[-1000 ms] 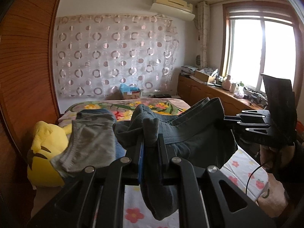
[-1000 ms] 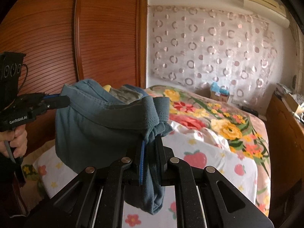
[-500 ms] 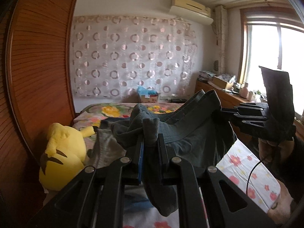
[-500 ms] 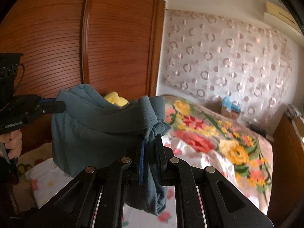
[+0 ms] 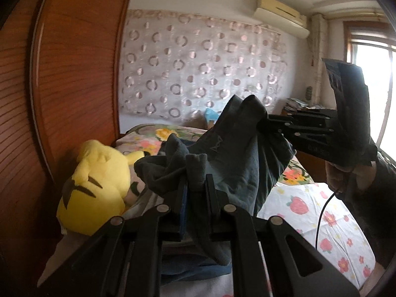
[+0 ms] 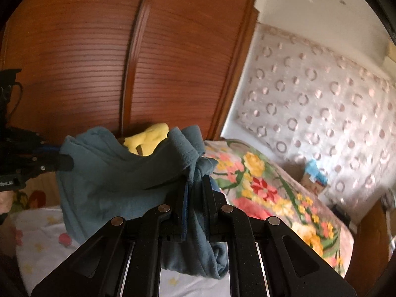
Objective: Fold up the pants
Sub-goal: 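Lower the shorts onto the jeans stack beside the yellow plush toy with both tools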
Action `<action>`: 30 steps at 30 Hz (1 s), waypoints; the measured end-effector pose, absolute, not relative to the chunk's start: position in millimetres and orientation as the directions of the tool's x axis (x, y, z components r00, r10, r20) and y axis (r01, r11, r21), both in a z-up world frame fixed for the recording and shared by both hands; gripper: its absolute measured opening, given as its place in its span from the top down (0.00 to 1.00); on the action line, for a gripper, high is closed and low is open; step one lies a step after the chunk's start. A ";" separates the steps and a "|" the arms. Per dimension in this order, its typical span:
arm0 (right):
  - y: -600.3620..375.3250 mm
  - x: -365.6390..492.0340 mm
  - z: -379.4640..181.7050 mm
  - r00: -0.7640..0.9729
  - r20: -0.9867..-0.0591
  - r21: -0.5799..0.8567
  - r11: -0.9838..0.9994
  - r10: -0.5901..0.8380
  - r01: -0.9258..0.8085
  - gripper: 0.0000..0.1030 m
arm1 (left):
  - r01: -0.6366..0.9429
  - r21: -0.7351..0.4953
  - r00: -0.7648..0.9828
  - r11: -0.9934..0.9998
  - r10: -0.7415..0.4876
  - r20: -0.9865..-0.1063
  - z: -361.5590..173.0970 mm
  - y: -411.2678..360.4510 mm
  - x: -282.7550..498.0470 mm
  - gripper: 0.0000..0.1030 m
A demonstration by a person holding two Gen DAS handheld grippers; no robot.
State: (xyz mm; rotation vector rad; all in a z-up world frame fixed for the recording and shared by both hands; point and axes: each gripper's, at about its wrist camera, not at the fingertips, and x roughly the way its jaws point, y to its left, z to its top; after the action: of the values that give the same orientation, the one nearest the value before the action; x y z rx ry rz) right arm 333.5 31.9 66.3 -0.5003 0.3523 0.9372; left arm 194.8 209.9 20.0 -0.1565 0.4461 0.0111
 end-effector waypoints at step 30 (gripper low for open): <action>102.0 392.7 23.5 0.409 -0.564 -0.075 0.449 0.717 -0.890 0.78 | -0.236 -0.162 0.885 0.958 0.143 -0.442 -8.4 221.7 181.0 0.80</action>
State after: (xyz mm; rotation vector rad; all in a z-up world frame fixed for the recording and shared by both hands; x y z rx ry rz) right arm 392.7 102.0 23.5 -0.3952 0.4969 1.0459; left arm 181.0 221.7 -8.4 -0.2150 0.4418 0.1988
